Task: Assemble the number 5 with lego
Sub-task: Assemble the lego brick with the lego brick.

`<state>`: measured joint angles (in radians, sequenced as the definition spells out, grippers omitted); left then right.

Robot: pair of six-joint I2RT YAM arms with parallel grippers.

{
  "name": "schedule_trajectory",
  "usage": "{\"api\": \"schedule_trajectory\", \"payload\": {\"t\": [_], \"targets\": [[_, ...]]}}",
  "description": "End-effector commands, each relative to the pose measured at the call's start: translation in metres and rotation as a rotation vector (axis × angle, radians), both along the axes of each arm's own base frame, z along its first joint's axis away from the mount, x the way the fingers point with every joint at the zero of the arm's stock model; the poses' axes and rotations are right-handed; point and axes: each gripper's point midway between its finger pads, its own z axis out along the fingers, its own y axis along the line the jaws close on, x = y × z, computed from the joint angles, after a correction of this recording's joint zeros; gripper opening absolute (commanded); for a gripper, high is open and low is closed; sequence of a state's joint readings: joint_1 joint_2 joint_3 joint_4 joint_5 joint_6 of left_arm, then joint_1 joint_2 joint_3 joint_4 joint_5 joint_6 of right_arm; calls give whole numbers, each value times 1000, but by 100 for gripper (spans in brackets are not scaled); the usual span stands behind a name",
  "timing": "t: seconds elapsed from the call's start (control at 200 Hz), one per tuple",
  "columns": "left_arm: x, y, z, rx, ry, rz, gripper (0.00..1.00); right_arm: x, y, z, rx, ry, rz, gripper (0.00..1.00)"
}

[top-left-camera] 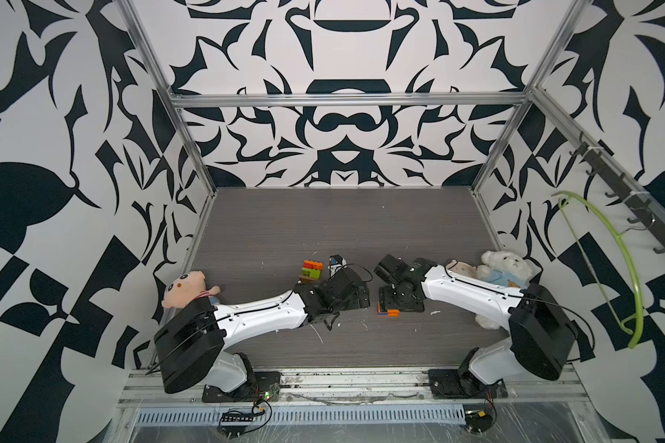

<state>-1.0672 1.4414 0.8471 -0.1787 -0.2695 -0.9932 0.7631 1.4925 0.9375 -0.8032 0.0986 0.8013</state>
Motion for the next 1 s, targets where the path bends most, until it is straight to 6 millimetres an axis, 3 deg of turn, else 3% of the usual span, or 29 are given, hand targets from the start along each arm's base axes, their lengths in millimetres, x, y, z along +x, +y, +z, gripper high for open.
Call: {"api": "schedule_trajectory", "payload": {"t": [0.0, 0.465, 0.815, 0.995], "targets": [[2, -2, 4, 12, -16, -7, 99, 2, -2, 12, -4, -26, 13, 80], [2, 0, 5, 8, -19, -2, 99, 3, 3, 27, 57, -70, 16, 82], [1, 3, 5, 10, -22, 3, 99, 0, 27, 4, 126, 6, 65, 97], [1, 5, 5, 10, -20, 6, 99, 3, 18, -8, 49, 17, 54, 97]]}}
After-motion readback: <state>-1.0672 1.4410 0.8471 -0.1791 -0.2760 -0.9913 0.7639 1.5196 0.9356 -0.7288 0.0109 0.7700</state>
